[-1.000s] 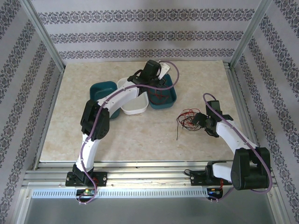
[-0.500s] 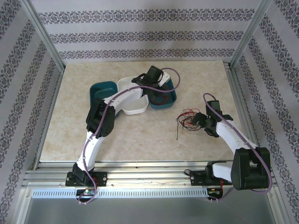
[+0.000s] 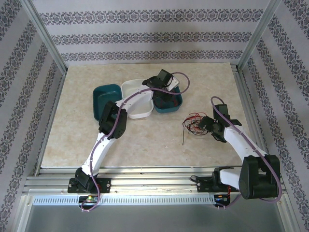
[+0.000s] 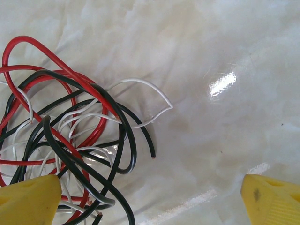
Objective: Untangle the cables
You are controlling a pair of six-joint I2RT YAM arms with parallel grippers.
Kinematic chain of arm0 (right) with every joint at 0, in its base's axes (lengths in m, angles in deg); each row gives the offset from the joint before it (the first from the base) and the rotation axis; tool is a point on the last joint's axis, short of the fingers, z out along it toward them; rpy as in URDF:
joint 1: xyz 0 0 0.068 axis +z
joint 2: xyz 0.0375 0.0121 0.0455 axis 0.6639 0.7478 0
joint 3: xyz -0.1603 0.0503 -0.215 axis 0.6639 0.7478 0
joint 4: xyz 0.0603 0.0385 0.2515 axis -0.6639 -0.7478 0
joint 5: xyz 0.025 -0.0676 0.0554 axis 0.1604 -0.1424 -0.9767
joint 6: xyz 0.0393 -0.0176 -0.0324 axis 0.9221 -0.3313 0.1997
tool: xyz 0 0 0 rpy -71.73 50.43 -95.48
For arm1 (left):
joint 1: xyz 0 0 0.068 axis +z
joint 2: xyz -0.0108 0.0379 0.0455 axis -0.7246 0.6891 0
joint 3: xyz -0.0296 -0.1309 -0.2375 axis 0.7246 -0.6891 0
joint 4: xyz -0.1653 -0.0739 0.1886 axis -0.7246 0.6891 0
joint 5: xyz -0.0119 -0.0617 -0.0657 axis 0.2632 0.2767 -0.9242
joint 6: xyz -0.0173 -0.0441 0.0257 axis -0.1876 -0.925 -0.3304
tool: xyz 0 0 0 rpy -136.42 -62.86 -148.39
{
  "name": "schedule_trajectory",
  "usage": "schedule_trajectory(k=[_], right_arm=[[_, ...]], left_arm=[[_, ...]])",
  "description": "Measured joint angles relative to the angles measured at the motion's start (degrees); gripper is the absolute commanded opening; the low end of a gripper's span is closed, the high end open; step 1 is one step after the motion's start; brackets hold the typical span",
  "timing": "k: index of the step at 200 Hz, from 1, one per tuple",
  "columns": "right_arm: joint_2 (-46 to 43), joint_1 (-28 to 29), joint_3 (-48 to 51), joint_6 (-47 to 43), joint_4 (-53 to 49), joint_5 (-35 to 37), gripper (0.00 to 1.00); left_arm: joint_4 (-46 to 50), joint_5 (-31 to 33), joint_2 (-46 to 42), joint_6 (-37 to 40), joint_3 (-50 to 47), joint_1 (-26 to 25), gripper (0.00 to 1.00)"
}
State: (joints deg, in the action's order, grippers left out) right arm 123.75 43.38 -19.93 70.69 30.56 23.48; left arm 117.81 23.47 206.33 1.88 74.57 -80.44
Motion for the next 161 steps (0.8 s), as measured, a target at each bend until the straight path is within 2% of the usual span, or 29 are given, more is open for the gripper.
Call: schedule_trajectory(k=[15, 35, 87, 106, 161], right_arm=[[-0.11, 0.0, 0.26, 0.0, -0.02, 0.0, 0.98], [-0.2, 0.0, 0.26, -0.02, 0.0, 0.0, 0.98], [-1.99, 0.0, 0.26, -0.02, -0.02, 0.0, 0.98], [-2.89, 0.0, 0.26, 0.0, -0.04, 0.0, 0.98], [-5.62, 0.0, 0.28, 0.0, -0.26, 0.0, 0.98]], left_arm=[[1.03, -0.22, 2.1, 0.33, 2.43, 0.0, 0.17], [2.47, -0.39, 4.31, 0.74, 4.72, 0.0, 0.37], [4.22, -0.42, 5.95, 1.14, 6.56, 0.0, 0.44], [4.39, -0.39, 5.81, 1.11, 6.97, 0.0, 0.5], [5.64, 2.05, 1.62, 0.42, 6.99, 0.0, 0.88]])
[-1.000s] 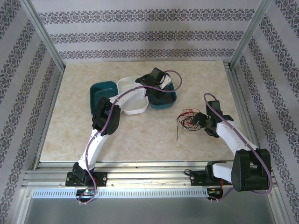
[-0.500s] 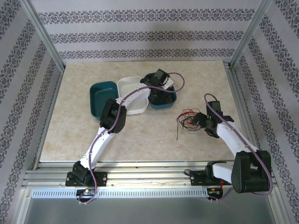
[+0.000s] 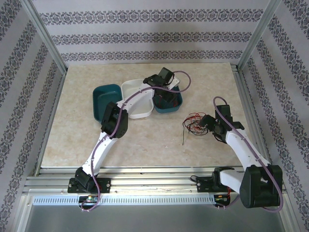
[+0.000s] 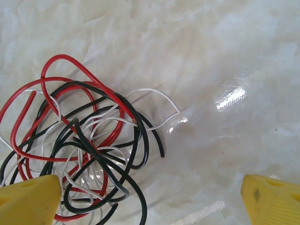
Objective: Untangle the cables
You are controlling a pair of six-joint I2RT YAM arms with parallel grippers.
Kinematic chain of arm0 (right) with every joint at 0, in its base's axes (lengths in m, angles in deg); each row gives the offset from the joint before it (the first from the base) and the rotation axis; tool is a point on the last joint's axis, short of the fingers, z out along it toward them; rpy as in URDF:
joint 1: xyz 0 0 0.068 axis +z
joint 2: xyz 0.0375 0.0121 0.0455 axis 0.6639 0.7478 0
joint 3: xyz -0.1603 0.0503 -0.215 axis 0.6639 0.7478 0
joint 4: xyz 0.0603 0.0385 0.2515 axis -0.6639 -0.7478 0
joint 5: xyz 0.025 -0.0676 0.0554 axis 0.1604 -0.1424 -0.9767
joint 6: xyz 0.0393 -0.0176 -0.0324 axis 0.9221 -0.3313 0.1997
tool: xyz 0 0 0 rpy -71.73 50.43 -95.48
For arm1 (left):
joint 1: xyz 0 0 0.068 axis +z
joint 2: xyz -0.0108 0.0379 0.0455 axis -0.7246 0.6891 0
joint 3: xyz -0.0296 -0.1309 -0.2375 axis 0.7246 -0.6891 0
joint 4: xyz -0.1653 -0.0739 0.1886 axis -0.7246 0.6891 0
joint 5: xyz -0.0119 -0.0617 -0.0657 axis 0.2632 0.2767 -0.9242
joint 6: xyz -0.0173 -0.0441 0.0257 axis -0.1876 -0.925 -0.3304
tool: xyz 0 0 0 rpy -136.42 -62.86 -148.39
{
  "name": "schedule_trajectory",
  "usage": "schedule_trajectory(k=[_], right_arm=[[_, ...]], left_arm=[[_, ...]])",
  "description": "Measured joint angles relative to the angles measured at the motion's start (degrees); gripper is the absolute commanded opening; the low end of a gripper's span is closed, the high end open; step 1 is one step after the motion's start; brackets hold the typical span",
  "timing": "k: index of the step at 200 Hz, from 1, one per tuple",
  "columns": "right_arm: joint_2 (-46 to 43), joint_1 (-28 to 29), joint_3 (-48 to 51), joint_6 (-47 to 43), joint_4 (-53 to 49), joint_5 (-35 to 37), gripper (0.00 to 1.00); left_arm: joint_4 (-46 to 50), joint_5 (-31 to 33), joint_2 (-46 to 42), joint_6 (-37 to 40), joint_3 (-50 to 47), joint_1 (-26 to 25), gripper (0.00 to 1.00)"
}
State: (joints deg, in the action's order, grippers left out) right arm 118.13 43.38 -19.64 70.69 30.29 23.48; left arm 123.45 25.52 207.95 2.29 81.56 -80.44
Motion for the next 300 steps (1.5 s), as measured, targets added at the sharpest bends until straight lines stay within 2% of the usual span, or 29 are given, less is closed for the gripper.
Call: schedule_trajectory(k=[12, 39, 64, 109, 162, 233, 274, 300], right_arm=[[-0.52, 0.0, 0.04, -0.02, -0.15, 0.0, 0.98], [-1.44, 0.0, 0.24, -0.04, -0.92, 0.02, 0.98], [-2.29, 0.0, 0.35, -0.09, -1.55, 0.0, 0.98], [-4.0, 0.0, 0.42, -0.98, -1.88, -0.15, 0.98], [-4.52, 0.0, 0.68, -1.6, -1.84, -1.77, 0.94], [-1.81, 0.0, 0.28, -2.29, -1.29, -1.99, 0.91], [1.22, 0.0, -2.14, -4.0, -1.2, -1.99, 0.88], [3.67, 0.0, -4.76, -5.66, -1.25, -1.99, 0.81]], left_arm=[[0.24, 0.81, -1.64, -0.09, 0.0, 0.0, 1.0], [0.37, 2.23, -5.51, -1.09, -0.37, 0.0, 0.99], [-1.18, 2.78, -11.39, -2.38, -5.88, -0.02, 0.99], [-8.83, 3.89, -24.63, -4.57, -23.41, -0.96, 0.99], [-21.73, 4.2, -37.75, -11.82, -46.1, -6.34, 0.98], [-35.41, 7.8, -39.21, -22.69, -62.64, -14.03, 0.99], [-42.51, 6.78, -39.21, -27.26, -66.42, -15.85, 1.0], [-46.21, 4.85, -38.32, -29.22, -66.95, -16.55, 0.99]])
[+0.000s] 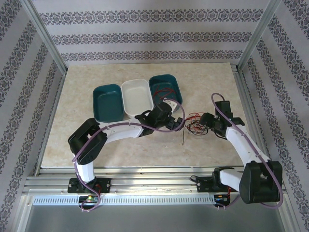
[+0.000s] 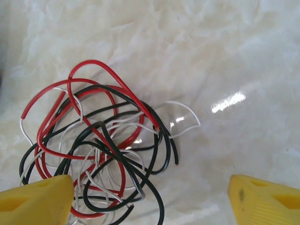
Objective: Untangle the cables
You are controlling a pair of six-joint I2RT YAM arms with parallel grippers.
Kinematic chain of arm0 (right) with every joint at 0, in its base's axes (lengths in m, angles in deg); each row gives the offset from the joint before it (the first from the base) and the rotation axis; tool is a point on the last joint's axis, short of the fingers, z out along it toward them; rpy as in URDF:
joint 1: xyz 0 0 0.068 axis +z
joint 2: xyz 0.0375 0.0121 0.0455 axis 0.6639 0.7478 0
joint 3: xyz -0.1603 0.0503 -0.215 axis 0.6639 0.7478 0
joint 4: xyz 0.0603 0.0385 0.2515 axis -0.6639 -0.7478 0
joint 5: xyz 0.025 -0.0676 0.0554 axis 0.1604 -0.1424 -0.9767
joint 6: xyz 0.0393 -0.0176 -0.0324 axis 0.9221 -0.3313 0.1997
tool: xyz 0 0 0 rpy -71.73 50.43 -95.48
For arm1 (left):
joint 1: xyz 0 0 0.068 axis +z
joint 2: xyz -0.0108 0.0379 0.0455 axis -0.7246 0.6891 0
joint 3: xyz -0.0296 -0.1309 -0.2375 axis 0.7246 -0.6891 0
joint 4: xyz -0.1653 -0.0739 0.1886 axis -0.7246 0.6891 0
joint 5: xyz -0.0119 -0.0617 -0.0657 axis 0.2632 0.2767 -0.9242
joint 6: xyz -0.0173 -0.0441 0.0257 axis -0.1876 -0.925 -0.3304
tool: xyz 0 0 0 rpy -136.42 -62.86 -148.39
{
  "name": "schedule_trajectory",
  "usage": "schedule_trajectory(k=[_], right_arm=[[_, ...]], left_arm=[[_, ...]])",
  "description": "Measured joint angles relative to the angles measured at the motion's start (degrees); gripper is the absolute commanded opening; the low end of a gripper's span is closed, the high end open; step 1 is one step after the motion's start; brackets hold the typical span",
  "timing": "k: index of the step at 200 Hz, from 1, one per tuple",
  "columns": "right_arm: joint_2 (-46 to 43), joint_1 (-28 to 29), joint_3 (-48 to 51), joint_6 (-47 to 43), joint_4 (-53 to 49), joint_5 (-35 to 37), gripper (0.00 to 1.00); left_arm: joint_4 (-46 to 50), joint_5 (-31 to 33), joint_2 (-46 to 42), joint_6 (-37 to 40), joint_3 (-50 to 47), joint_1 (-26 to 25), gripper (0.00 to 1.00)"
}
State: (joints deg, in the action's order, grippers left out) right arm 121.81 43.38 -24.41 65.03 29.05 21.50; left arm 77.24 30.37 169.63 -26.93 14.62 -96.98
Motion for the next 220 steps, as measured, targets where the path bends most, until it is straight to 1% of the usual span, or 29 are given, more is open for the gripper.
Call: schedule_trajectory(k=[31, 43, 56, 82, 120, 162, 190, 215, 220], right_arm=[[3.5, 0.0, -3.06, -2.45, 0.02, -0.02, 0.69], [4.98, 0.0, -4.13, -3.45, -0.02, 0.04, 0.66], [6.51, 0.0, -5.22, -4.55, -0.04, 0.04, 0.65], [9.6, 0.0, -7.48, -6.49, -0.13, 0.55, 0.61], [15.28, -0.02, -11.58, -9.46, -0.26, 0.87, 0.57], [21.88, -0.02, -15.26, -12.26, -0.72, -1.6, 0.55], [24.48, -0.02, -16.06, -13.05, -0.98, -2.67, 0.53], [25.59, -0.02, -16.59, -13.81, -1.09, -3.3, 0.45], [25.9, -0.02, -16.72, -13.84, -1.09, -3.5, 0.42]], left_arm=[[-1.75, -2.1, 3.34, -2.14, 0.61, -0.5, 1.0], [-1.92, -2.71, 5.05, -2.64, 1.29, -0.66, 1.0], [-1.88, -3.3, 6.84, -3.08, 2.21, -0.79, 0.99], [-1.79, -4.61, 10.43, -3.82, 5.55, -0.83, 0.93], [-1.42, -6.56, 14.69, -4.28, 11.56, -0.85, 0.89], [-0.57, -6.69, 17.49, -4.52, 14.4, -0.85, 0.84], [0.74, -6.73, 19.02, -4.52, 15.58, -0.85, 0.81], [1.33, -6.95, 20.28, -4.55, 16.59, -0.85, 0.77], [1.42, -7.13, 20.5, -4.55, 16.74, -0.83, 0.77]])
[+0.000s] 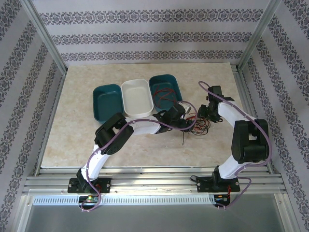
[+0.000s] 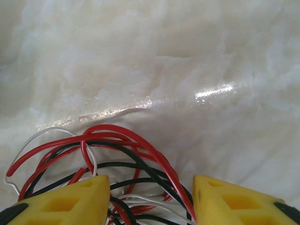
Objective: Untangle the cables
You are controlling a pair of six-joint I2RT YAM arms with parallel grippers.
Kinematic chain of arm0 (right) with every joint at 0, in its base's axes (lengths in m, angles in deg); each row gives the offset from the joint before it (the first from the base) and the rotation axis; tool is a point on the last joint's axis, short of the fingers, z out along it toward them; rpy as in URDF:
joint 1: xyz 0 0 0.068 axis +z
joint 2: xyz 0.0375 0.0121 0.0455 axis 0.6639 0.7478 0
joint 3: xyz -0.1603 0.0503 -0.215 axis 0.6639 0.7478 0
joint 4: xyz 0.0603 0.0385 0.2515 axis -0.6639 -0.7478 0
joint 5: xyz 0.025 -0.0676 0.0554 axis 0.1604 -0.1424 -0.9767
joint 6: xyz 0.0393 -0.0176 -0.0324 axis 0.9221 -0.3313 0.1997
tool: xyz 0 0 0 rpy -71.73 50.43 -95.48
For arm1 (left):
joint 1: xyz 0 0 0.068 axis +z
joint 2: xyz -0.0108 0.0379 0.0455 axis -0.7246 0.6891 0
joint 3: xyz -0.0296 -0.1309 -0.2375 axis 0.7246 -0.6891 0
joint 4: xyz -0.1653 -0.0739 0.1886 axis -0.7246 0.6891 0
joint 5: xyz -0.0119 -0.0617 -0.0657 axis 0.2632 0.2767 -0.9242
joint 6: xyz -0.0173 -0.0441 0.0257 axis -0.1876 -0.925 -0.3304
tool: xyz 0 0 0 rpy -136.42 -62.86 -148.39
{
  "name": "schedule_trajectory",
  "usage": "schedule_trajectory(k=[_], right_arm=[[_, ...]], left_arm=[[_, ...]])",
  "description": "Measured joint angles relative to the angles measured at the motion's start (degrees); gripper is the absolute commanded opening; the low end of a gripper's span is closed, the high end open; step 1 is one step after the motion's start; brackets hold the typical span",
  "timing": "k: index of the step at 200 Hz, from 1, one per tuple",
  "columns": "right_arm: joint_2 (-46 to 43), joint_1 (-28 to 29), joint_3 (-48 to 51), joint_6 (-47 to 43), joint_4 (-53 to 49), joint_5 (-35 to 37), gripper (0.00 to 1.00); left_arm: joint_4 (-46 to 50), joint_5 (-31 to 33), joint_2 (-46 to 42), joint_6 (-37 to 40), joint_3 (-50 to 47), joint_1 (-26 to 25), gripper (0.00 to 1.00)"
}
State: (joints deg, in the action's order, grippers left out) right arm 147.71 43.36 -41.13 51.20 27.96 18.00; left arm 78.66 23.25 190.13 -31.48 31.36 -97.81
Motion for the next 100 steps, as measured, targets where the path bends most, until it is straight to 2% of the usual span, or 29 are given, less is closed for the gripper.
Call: schedule_trajectory(k=[35, 70, 100], right_arm=[[0.81, 0.0, -0.15, -0.13, 0.02, -1.92, 0.27], [0.15, 0.0, -0.13, 0.17, -0.02, -3.72, 0.07], [-2.49, 0.0, -0.09, 0.35, -0.13, -4.24, 0.02]], left_arm=[[0.46, -0.28, 0.66, -0.22, 0.09, -0.02, 0.69], [0.63, -0.46, 0.81, -0.68, 0.09, -0.02, 0.62], [0.63, -0.46, 0.81, -0.87, 0.02, 0.0, 0.58]])
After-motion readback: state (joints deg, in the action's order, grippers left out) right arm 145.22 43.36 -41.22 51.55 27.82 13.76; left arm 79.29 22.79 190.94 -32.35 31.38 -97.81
